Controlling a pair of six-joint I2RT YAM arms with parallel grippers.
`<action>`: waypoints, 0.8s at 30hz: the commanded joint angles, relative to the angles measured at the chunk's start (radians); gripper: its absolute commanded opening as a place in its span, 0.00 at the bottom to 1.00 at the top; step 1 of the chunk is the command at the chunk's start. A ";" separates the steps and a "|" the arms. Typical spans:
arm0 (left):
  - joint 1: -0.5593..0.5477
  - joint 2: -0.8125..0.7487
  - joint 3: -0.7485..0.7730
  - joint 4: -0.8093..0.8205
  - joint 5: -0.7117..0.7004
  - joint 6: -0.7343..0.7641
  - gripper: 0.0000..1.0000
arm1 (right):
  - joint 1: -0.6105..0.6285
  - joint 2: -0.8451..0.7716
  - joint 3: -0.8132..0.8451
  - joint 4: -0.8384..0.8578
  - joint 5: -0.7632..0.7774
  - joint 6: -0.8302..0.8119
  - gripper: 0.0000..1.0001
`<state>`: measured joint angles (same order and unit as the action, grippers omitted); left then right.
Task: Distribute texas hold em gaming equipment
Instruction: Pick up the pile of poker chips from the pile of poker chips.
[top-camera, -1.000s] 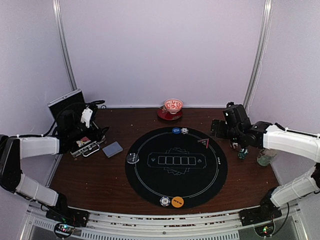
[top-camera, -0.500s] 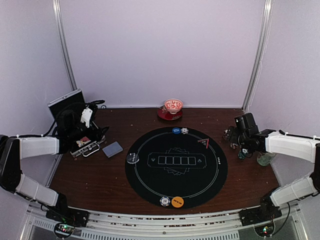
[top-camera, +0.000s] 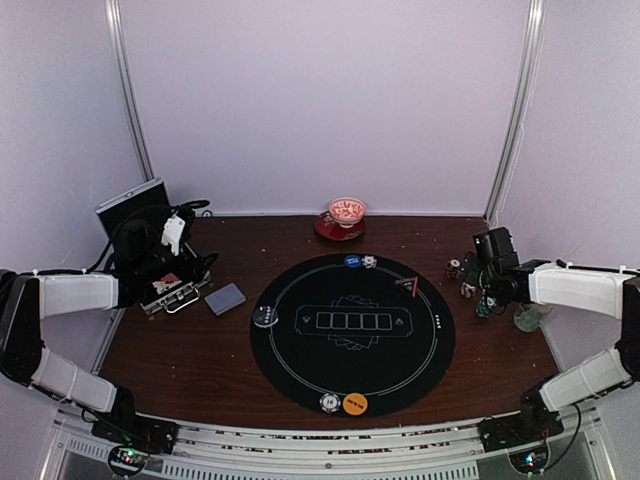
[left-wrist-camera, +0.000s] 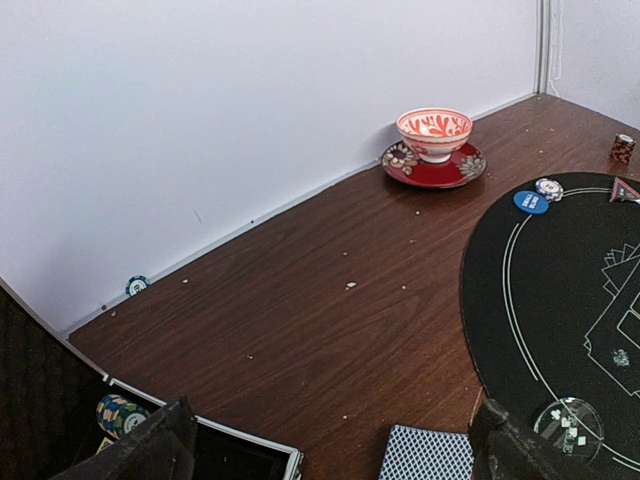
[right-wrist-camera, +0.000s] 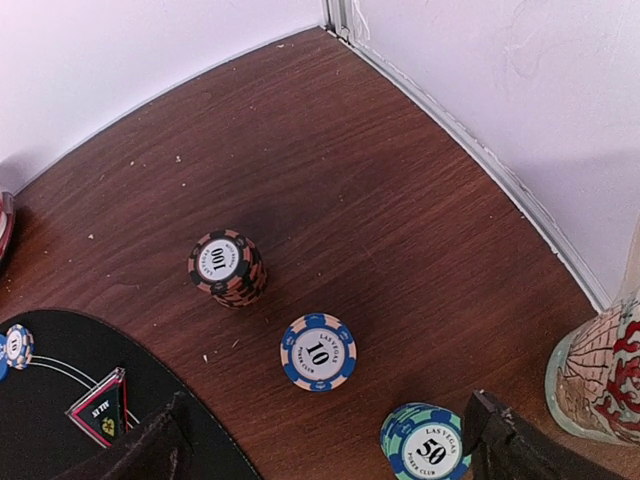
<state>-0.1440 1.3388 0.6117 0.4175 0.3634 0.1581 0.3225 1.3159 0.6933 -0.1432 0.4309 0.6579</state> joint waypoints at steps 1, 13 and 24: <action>-0.001 -0.004 0.017 0.023 0.013 0.001 0.98 | -0.011 0.056 0.050 -0.029 -0.003 -0.023 0.94; -0.001 -0.012 0.014 0.023 0.018 0.001 0.98 | -0.017 0.233 0.156 -0.083 -0.085 -0.101 0.88; -0.001 -0.004 0.018 0.020 0.017 0.000 0.98 | -0.089 0.267 0.174 -0.084 -0.101 -0.127 0.83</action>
<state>-0.1440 1.3388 0.6117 0.4171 0.3687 0.1581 0.2661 1.5547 0.8486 -0.2195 0.3431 0.5480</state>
